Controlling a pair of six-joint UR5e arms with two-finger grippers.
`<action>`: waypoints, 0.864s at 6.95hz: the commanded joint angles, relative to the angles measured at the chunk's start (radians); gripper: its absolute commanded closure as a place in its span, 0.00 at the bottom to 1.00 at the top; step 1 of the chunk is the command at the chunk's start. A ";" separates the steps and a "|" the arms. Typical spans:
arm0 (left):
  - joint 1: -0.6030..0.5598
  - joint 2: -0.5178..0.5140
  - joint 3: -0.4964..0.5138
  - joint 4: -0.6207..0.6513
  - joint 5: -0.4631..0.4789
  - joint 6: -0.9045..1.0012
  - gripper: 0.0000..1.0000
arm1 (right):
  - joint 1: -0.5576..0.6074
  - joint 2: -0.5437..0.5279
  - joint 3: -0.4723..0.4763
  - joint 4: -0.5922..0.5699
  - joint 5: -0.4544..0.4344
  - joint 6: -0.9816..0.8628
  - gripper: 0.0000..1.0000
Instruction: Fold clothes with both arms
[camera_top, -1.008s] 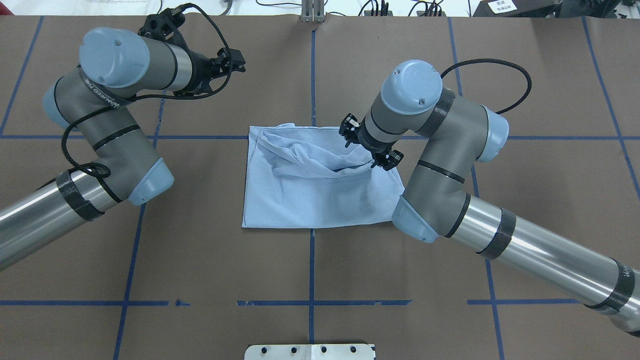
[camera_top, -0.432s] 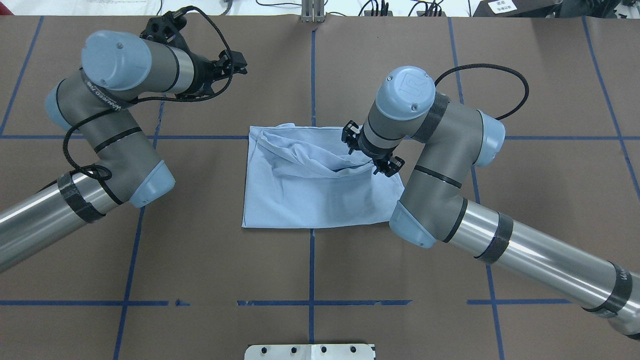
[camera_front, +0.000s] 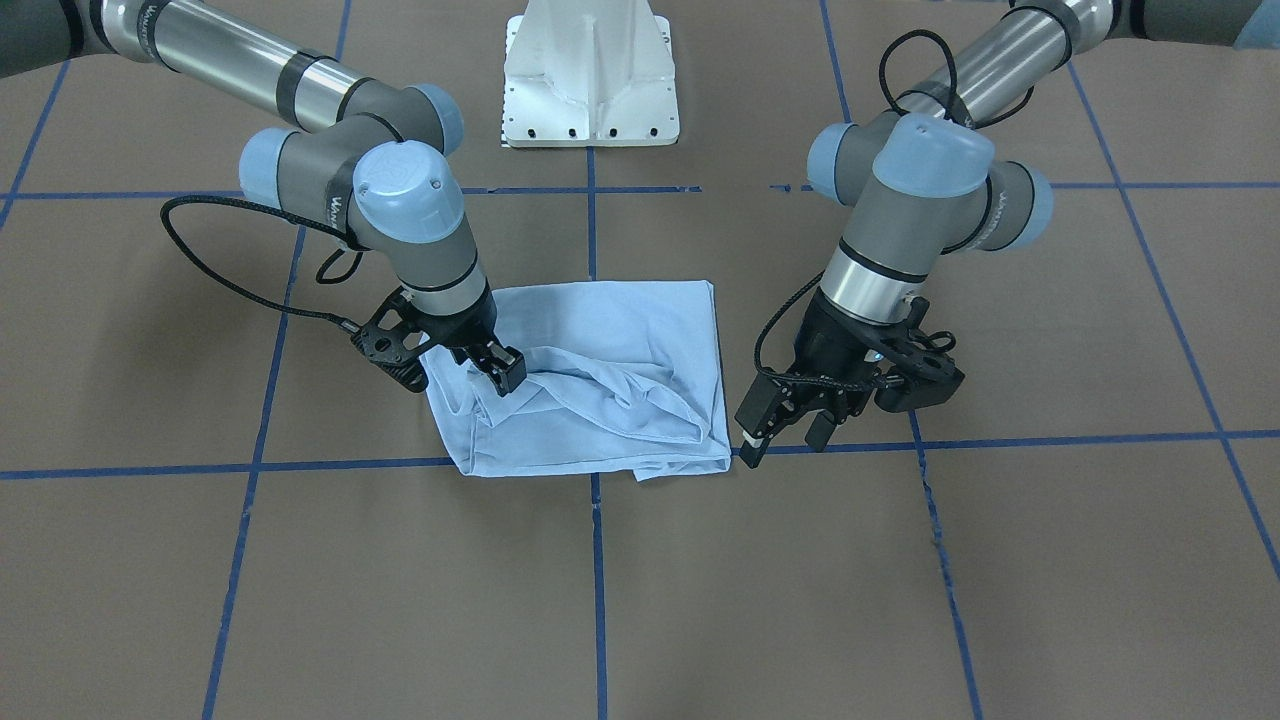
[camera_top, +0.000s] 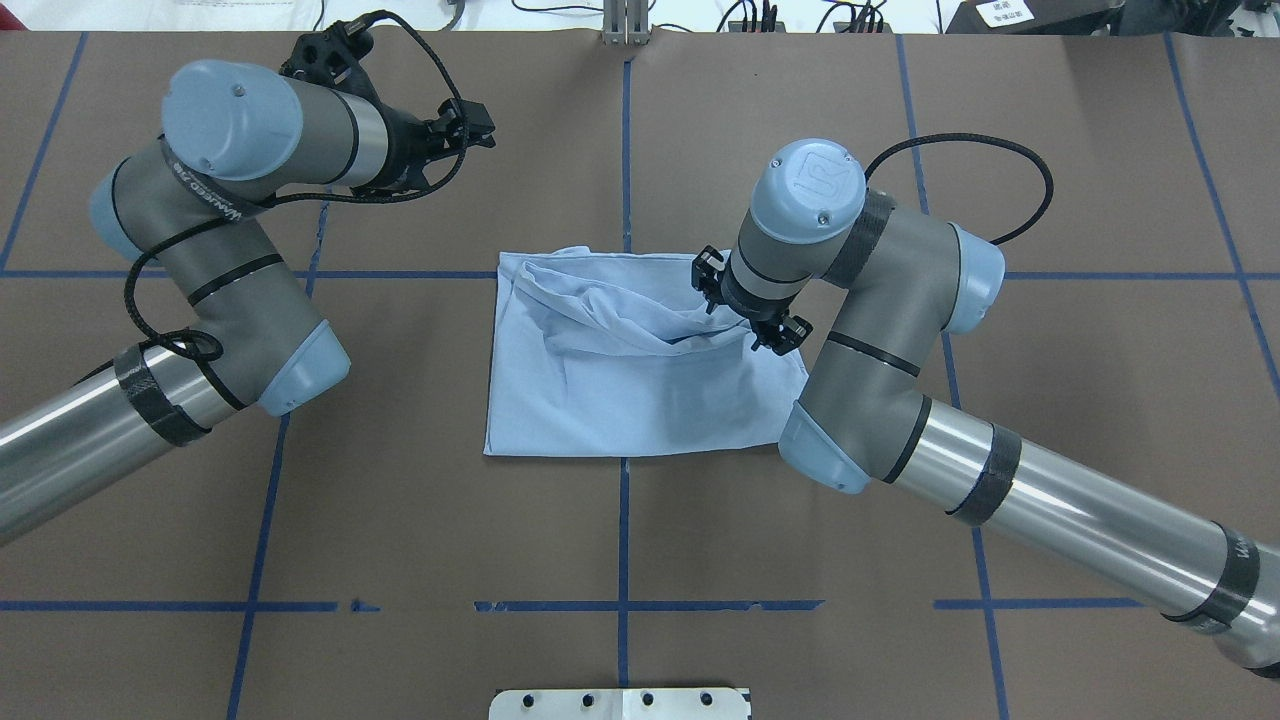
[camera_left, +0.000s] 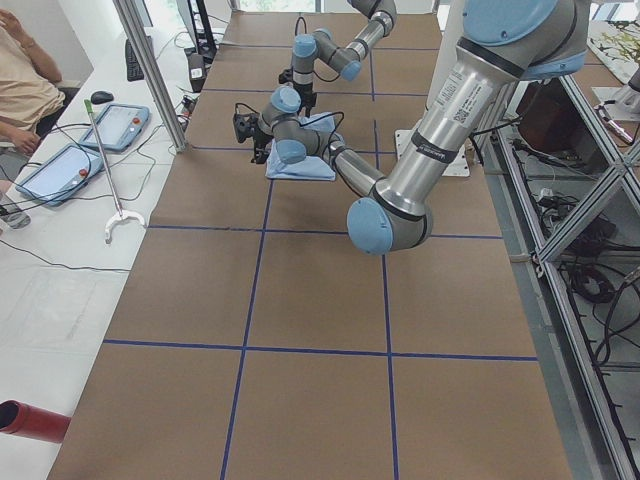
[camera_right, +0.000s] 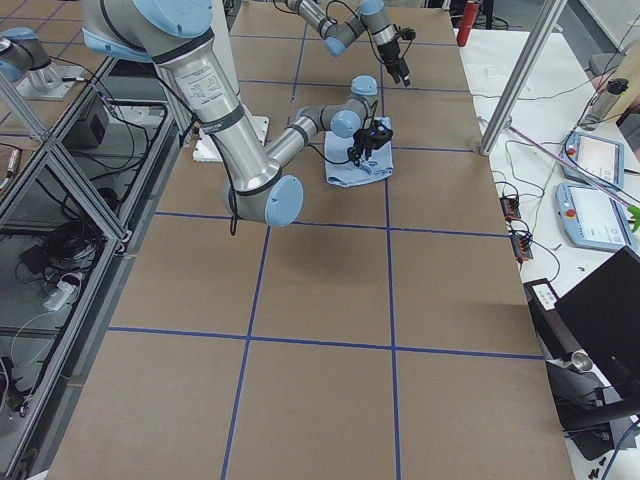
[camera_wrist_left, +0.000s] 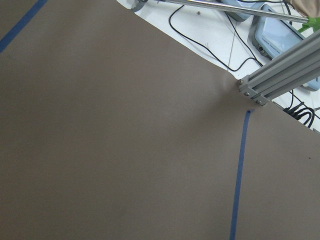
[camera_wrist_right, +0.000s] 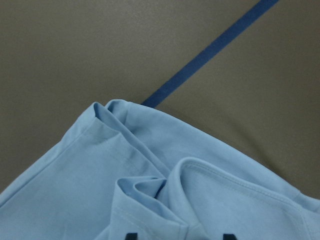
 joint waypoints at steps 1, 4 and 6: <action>0.000 0.000 -0.004 0.002 0.000 0.000 0.00 | 0.007 -0.004 -0.001 0.006 -0.001 -0.013 1.00; 0.000 0.000 -0.004 0.000 0.000 0.000 0.00 | 0.042 0.004 -0.018 0.005 -0.001 -0.039 1.00; 0.000 0.009 -0.004 -0.001 0.000 0.000 0.00 | 0.092 0.036 -0.074 0.005 0.001 -0.050 1.00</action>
